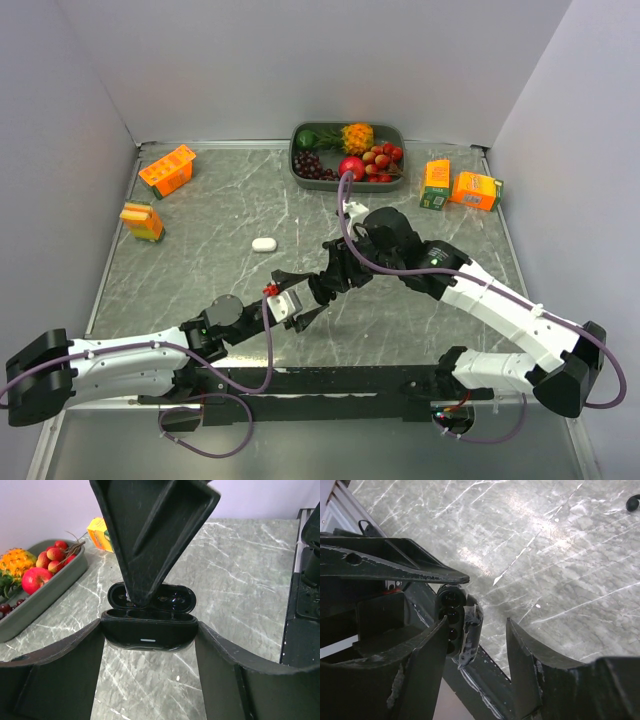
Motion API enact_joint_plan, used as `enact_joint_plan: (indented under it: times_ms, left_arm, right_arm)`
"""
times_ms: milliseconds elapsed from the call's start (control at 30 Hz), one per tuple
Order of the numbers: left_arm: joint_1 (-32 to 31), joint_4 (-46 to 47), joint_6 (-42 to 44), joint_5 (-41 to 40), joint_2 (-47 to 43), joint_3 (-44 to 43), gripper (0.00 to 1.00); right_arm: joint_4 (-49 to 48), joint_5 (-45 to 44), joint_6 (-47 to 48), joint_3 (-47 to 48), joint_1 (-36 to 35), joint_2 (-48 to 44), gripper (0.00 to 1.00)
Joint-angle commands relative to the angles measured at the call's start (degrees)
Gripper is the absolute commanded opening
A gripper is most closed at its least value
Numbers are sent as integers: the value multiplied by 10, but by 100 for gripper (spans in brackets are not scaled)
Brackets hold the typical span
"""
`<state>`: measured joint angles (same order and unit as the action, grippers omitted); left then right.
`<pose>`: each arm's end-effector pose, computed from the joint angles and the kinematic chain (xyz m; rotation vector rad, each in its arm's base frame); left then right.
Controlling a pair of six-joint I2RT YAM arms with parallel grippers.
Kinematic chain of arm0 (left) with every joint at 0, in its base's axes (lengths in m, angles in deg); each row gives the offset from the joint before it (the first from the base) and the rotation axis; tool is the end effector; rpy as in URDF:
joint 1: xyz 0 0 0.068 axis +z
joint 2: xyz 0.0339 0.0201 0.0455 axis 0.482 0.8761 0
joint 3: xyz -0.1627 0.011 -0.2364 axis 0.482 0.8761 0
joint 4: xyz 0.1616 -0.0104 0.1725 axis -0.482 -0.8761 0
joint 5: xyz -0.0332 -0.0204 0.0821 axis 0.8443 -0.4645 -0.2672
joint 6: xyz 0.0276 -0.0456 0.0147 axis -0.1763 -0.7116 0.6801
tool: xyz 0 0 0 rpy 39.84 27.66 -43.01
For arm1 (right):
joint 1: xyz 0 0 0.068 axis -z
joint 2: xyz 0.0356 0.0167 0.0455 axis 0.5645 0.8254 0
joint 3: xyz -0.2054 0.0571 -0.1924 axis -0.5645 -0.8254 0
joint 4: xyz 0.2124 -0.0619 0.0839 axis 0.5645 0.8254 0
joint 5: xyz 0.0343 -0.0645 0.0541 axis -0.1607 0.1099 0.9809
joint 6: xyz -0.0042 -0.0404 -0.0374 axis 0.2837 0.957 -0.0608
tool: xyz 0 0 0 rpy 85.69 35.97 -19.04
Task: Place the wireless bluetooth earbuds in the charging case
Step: Open the charging case.
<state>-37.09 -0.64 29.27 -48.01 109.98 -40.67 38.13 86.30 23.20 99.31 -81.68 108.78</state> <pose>0.0723 -0.1569 0.2658 0.9251 1.2248 -0.7269 0.1375 0.1628 0.3492 -0.6967 2.2375 0.9031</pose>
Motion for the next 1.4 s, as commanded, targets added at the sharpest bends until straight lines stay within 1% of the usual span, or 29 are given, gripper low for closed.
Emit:
enact_joint_plan:
  times_ms: [0, 33, 233, 333, 367, 433, 467, 500, 567, 600, 633, 700, 733, 767, 800, 900, 933, 967, 1000, 1233, 1367]
  left_arm:
    - [-5, 26, 9, -4, -6, -26, 1]
    - [-7, 26, 9, -4, -6, -26, 1]
    - [-7, 29, 9, -9, -12, -25, 1]
    - [-8, 30, 8, -11, -14, -24, 1]
    - [-7, 30, 7, -12, -14, -25, 1]
    - [-8, 29, 6, -16, -14, -25, 1]
    - [-7, 29, 5, -18, -14, -24, 1]
    - [-7, 29, 3, -21, -15, -24, 2]
    - [-8, 22, 2, -24, -15, -24, 9]
    - [-7, 18, 2, -26, -16, -25, 13]
    - [-8, 14, 2, -26, -16, -25, 25]
    - [-8, 2, 0, -34, -17, -29, 42]
    - [-8, -1, -1, -41, -19, -29, 52]
    - [-7, -9, -3, -46, -22, -30, 57]
    - [-8, -15, -5, -52, -23, -31, 65]
    - [-8, -36, -9, -70, -31, -35, 71]
    - [-8, -41, -13, -76, -34, -35, 76]
    - [-7, -44, -14, -80, -39, -36, 98]
    - [-8, -54, -16, -84, -42, -37, 97]
    - [-7, -93, -39, -103, -59, -55, 96]
    - [-7, -122, -69, -94, -62, -72, 96]
  right_arm:
    - [-9, -2, -1, 12, 2, 9, 54]
    - [-9, 0, -1, 12, 2, 10, 53]
    - [-11, 5, 2, 11, 2, 10, 38]
    - [-14, 7, 3, 7, 2, 6, 28]
    - [-15, 7, 4, 7, 2, 5, 22]
    - [-12, 4, 5, 7, 2, 1, 16]
    - [-9, 2, 7, 9, 3, -1, 11]
    - [-8, 0, 8, 11, 2, -2, 8]
    - [-4, -3, 14, 14, 2, -6, 1]
    - [0, -5, 16, 19, 2, -8, 0]
    - [3, -6, 21, 20, 2, -12, 0]
    - [9, -9, 29, 29, 2, -19, 0]
    - [12, -10, 37, 32, 1, -22, 0]
    - [18, -11, 41, 35, 1, -25, 0]
    - [21, -13, 49, 42, 1, -30, 0]
    - [29, -7, 67, 55, 1, -43, 0]
    - [31, -4, 72, 58, 0, -46, 0]
    - [32, 0, 77, 64, 0, -48, 0]
    - [32, 5, 86, 66, 1, -54, 0]
    - [35, 14, 111, 79, -7, -64, 0]
    - [46, -9, 141, 90, -16, -63, 0]
